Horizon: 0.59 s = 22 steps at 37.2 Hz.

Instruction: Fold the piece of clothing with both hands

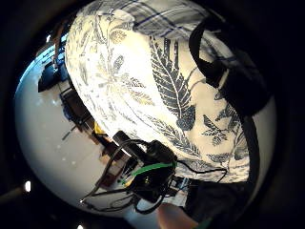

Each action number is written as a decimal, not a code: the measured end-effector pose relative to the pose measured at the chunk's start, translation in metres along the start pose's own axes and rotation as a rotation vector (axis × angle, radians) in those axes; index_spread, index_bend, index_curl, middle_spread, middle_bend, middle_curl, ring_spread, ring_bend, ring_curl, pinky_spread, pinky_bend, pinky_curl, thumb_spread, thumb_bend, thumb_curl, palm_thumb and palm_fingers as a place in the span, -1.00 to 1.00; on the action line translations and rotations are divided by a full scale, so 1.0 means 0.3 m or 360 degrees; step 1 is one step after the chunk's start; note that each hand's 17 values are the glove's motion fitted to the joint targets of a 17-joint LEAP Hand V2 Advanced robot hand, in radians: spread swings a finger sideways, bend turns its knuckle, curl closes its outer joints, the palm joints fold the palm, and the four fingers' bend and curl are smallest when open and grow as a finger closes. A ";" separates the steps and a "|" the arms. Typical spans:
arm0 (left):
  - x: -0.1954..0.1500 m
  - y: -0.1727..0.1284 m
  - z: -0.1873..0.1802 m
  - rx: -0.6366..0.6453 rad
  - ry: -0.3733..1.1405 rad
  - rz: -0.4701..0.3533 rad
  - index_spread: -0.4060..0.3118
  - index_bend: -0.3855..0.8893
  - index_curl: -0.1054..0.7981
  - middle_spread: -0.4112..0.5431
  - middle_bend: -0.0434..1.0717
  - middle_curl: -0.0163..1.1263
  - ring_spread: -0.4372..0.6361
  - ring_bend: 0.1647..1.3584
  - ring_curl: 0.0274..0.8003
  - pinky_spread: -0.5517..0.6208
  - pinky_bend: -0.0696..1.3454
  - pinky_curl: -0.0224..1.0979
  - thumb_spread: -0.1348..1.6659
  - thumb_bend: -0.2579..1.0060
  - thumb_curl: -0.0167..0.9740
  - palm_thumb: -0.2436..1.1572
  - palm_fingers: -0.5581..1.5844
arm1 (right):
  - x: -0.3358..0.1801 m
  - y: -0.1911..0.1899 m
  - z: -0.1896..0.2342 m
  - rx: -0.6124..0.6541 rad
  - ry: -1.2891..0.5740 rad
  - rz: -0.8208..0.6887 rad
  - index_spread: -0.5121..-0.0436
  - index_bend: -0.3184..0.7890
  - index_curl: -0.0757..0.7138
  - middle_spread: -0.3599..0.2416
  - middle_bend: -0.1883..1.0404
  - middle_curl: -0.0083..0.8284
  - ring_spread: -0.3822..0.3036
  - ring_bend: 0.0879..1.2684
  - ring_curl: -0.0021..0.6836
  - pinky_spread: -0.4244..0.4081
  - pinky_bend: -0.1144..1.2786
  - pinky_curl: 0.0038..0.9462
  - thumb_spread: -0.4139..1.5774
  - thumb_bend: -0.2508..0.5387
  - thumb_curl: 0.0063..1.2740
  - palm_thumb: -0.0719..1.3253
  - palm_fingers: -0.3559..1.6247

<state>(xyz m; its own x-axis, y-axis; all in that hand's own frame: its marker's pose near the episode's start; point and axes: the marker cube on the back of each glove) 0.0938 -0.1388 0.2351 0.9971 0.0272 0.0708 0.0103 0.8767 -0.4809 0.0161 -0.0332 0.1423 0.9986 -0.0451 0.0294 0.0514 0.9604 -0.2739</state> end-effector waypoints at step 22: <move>-0.040 -0.093 -0.128 0.0417 -0.0202 -0.0144 -0.50 0.07 0.09 -0.54 -0.61 -0.40 -0.60 -0.40 -0.25 -0.76 0.12 -0.32 0.59 -0.44 -0.29 0.35 0.55 | -0.111 -0.272 0.228 -0.0226 0.0103 -0.0171 -0.17 -0.24 -0.30 0.15 -0.39 -0.11 0.10 -0.19 0.06 0.34 -0.01 -0.26 0.69 -0.34 -0.54 0.13 -0.15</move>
<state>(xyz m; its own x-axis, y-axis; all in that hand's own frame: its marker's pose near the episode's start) 0.0846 -0.1820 0.2139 0.9755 -0.0115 0.2198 0.0627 0.9718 -0.2273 -0.0223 -0.0912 0.2293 0.9859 -0.1673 0.0048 0.1548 0.9009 -0.4055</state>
